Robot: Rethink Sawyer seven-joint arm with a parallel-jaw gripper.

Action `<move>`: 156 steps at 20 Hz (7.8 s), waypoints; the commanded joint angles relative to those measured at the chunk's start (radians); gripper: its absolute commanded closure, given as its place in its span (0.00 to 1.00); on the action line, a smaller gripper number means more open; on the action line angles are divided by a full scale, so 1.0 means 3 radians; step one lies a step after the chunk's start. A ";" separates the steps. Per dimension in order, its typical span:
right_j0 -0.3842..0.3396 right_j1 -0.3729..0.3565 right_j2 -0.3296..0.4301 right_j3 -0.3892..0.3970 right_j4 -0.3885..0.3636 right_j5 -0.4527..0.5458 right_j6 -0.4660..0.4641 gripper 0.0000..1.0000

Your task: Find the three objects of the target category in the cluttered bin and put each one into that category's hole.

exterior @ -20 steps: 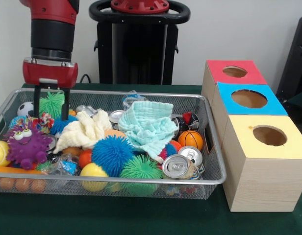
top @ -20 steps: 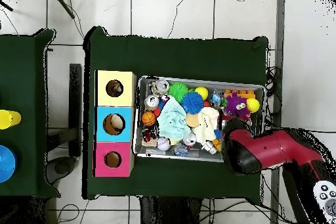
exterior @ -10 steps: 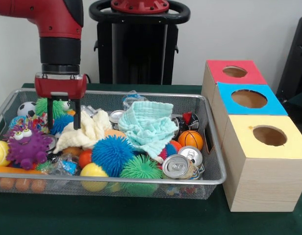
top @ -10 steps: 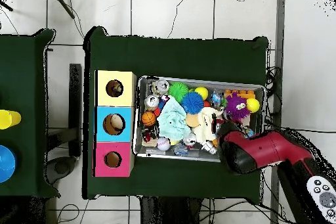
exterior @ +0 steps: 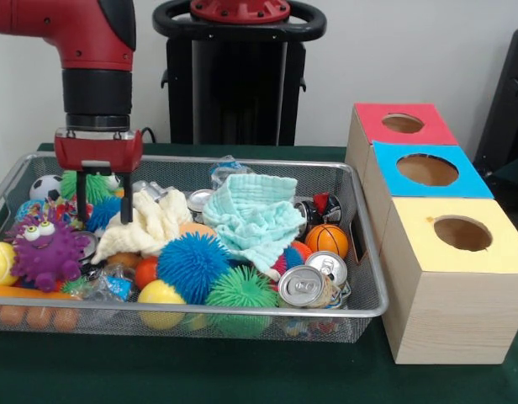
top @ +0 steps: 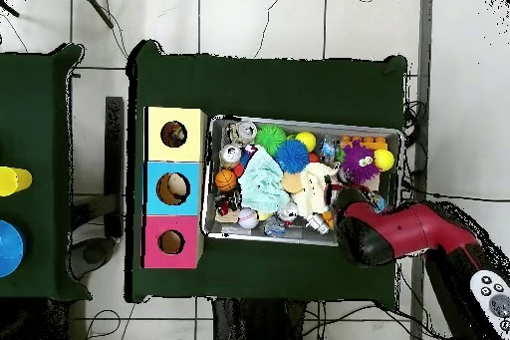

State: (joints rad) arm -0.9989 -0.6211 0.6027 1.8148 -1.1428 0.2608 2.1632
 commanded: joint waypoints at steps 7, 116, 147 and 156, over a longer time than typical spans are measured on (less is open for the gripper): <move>-0.0106 -0.0030 0.0305 -0.0245 0.0021 0.0523 -0.1381 0.00; 0.1166 -0.1967 -0.0217 0.0937 0.2982 0.0403 -0.0147 1.00; 0.3131 -0.1150 -0.2235 0.0485 0.3639 -0.0789 0.0151 1.00; 0.3674 -0.0981 -0.2767 0.0164 0.4242 -0.0369 0.0165 1.00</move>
State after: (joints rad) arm 0.0326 -0.9844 -0.0876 1.9842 0.0075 0.0736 1.9240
